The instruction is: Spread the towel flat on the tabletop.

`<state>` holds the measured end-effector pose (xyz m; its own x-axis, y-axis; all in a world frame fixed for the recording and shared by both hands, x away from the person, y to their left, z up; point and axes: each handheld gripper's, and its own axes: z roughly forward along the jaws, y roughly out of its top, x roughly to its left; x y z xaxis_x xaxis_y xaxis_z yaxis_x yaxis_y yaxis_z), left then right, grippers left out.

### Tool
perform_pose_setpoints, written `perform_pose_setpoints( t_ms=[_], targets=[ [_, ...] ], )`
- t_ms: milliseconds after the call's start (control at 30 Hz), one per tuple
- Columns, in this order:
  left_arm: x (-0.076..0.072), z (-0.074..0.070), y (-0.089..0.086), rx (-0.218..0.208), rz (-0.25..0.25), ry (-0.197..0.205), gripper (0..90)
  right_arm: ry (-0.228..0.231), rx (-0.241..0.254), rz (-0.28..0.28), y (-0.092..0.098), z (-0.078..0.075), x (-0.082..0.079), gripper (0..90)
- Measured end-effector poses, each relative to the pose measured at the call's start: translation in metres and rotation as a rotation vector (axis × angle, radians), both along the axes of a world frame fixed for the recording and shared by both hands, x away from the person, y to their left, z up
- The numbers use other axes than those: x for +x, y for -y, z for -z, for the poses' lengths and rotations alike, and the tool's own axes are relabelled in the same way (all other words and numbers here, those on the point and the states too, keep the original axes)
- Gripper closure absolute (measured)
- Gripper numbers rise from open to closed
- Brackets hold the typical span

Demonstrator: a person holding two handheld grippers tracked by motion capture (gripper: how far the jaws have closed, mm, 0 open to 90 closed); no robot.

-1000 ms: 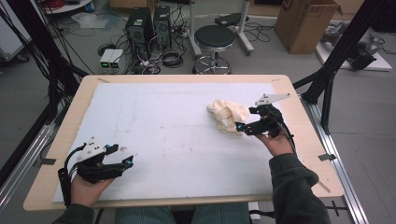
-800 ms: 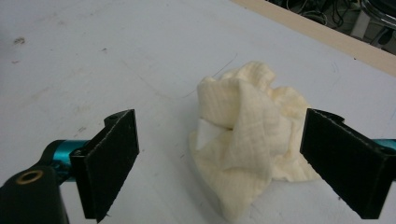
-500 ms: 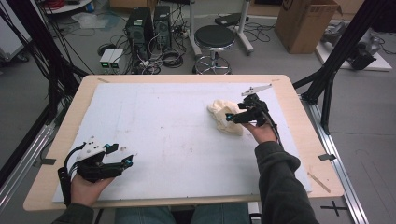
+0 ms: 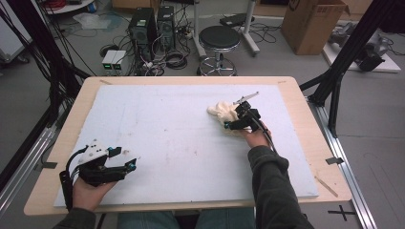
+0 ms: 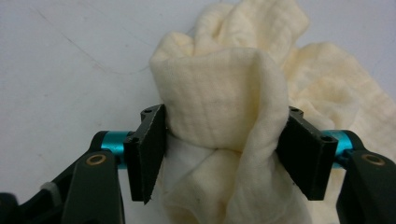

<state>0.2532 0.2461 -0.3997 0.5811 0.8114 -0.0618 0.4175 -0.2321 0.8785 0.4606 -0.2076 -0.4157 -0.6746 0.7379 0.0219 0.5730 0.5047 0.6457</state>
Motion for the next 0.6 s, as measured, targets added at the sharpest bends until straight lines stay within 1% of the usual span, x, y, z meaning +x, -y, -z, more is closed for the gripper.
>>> perform_pose_setpoints(
  t_ms=[33,67,100,167,200,233,267,300,400,433,467,500,567,600],
  targets=[
    [-0.0001,0.0000,-0.0001,0.001,0.001,0.000,27.7,0.000,0.000,0.000,0.0000,0.0000,0.0000,38.6],
    [-0.0002,0.0000,-0.0001,0.000,-0.001,0.000,27.8,-0.006,-0.002,0.009,-0.0008,0.0037,0.0006,41.4],
    [-0.0001,0.0000,-0.0003,0.002,-0.001,0.001,27.8,-0.006,-0.002,0.009,-0.0008,0.0037,0.0006,41.4],
    [0.0001,0.0001,-0.0002,0.001,-0.002,0.001,27.8,-0.019,0.000,0.020,-0.0019,0.0068,0.0017,45.2],
    [0.0000,0.0001,-0.0001,0.000,-0.002,-0.001,27.7,-0.015,-0.014,0.027,-0.0039,0.0079,0.0013,48.9],
    [0.0002,0.0001,0.0000,0.000,0.000,0.000,27.7,-0.015,-0.014,0.027,-0.0039,0.0079,0.0013,48.9],
    [0.0001,0.0002,0.0003,-0.001,-0.002,0.001,27.8,-0.008,-0.028,0.031,-0.0048,0.0080,0.0013,53.3],
    [0.0001,0.0001,0.0003,0.000,-0.002,0.001,27.8,-0.008,-0.028,0.031,-0.0048,0.0080,0.0013,53.3],
    [0.0000,0.0000,0.0006,0.002,-0.002,-0.001,27.8,-0.007,-0.036,0.035,-0.0036,0.0072,0.0013,62.5],
    [-0.0002,-0.0002,0.0005,0.002,0.001,0.000,27.9,-0.012,-0.034,0.036,-0.0031,0.0069,0.0010,64.7],
    [-0.0005,-0.0001,0.0008,-0.001,-0.002,0.003,28.0,-0.020,-0.019,0.041,-0.0007,0.0060,0.0016,67.9],
    [-0.0006,-0.0003,0.0006,-0.001,0.000,0.003,28.0,-0.020,-0.019,0.041,-0.0007,0.0060,0.0016,67.9],
    [-0.0003,-0.0003,0.0000,0.003,-0.003,0.005,28.0,-0.023,0.003,0.042,0.0022,0.0043,0.0021,70.6],
    [-0.0002,-0.0003,-0.0002,0.004,-0.003,0.004,28.0,-0.023,0.003,0.042,0.0022,0.0043,0.0021,70.6]
  ],
)
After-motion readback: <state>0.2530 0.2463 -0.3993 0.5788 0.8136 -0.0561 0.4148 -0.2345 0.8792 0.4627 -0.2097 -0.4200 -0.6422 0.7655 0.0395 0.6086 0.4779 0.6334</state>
